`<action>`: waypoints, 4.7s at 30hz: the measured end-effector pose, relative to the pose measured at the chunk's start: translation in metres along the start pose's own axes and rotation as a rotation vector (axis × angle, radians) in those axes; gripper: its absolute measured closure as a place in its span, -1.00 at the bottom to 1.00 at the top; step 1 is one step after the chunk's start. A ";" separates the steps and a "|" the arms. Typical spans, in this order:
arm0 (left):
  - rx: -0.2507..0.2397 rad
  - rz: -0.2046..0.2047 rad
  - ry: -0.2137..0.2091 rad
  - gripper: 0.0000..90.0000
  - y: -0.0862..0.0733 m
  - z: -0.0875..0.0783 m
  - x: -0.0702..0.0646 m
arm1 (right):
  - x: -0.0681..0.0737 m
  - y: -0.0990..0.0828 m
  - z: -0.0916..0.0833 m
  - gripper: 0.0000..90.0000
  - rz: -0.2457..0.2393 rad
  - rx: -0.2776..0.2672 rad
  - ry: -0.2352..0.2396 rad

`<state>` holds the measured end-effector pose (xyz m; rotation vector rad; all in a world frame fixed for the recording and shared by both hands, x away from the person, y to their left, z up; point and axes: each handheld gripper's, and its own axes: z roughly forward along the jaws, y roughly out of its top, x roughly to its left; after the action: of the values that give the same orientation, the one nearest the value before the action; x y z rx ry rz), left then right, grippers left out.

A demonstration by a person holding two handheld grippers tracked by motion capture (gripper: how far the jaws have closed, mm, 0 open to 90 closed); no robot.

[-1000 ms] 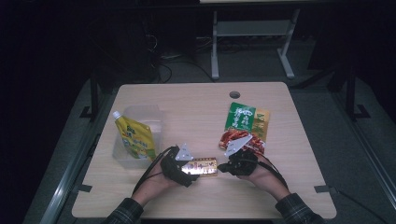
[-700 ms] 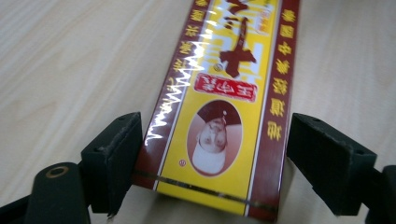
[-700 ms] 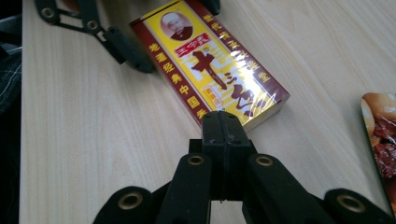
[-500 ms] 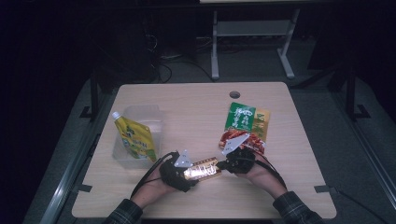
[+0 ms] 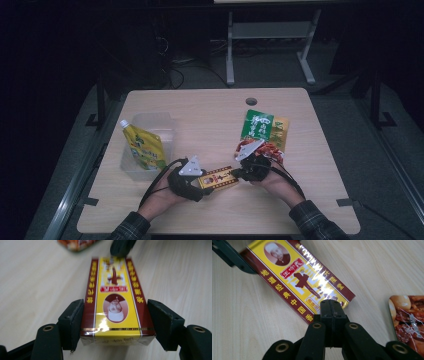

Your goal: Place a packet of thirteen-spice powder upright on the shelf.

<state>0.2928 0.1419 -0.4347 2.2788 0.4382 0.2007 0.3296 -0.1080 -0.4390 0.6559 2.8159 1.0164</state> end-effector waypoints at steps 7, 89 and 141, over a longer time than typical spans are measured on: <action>-0.089 0.011 0.000 -0.29 0.018 -0.002 0.001 | -0.006 -0.003 -0.001 1.00 0.013 0.001 0.002; -0.061 -0.234 0.051 0.86 -0.053 -0.083 -0.003 | 0.035 0.012 0.040 1.00 -0.050 -0.105 0.161; 0.021 -0.223 -0.053 -0.09 -0.064 -0.062 -0.009 | -0.012 0.046 0.004 0.44 -0.277 -0.267 0.304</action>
<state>0.2513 0.2216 -0.4401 2.2296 0.6641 0.0228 0.3579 -0.0790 -0.4138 0.0855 2.8201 1.5022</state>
